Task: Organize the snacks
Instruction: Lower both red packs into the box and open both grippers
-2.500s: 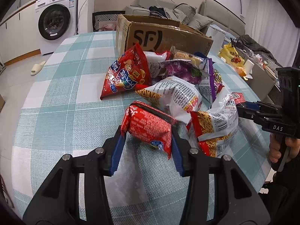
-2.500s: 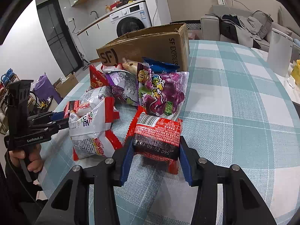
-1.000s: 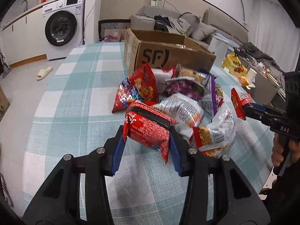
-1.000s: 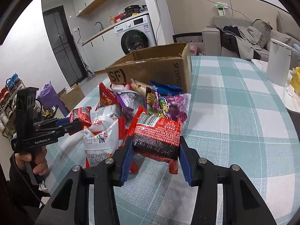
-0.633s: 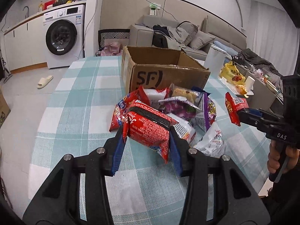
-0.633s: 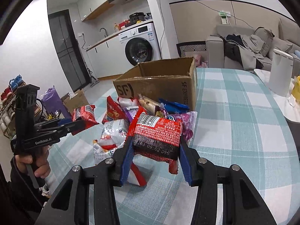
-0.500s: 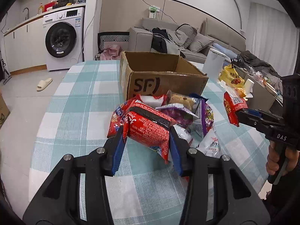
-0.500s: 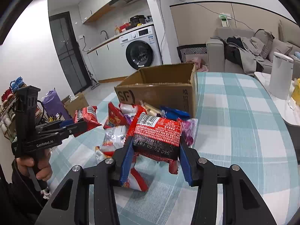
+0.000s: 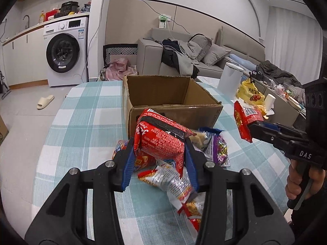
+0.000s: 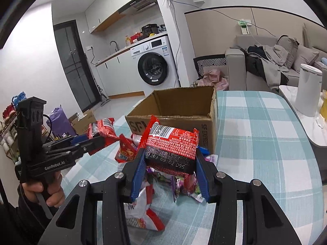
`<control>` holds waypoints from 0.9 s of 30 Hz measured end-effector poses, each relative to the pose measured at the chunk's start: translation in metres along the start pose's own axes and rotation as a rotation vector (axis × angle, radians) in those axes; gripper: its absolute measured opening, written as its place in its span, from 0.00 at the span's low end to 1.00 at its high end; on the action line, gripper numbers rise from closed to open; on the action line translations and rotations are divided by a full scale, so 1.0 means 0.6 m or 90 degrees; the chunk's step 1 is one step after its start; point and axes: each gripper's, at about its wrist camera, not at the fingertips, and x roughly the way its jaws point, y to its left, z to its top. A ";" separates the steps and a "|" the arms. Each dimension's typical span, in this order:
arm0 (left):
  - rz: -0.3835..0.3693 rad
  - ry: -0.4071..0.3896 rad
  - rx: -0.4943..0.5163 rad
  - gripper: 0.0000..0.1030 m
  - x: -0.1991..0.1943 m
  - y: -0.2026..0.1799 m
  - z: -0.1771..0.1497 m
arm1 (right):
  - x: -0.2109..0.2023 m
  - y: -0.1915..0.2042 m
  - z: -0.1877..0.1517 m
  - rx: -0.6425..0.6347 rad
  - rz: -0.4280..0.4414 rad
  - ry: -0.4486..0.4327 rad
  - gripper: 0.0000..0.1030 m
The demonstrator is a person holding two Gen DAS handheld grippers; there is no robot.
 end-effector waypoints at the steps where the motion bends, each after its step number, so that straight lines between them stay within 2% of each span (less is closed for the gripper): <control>1: 0.000 0.000 0.000 0.40 0.004 -0.001 0.004 | 0.005 -0.001 0.006 0.000 0.000 0.000 0.45; 10: 0.004 -0.005 0.001 0.40 0.039 -0.006 0.041 | 0.033 -0.003 0.047 0.003 -0.001 -0.006 0.45; 27: 0.014 0.005 -0.007 0.40 0.122 0.006 0.092 | 0.094 -0.030 0.088 0.050 0.005 0.004 0.45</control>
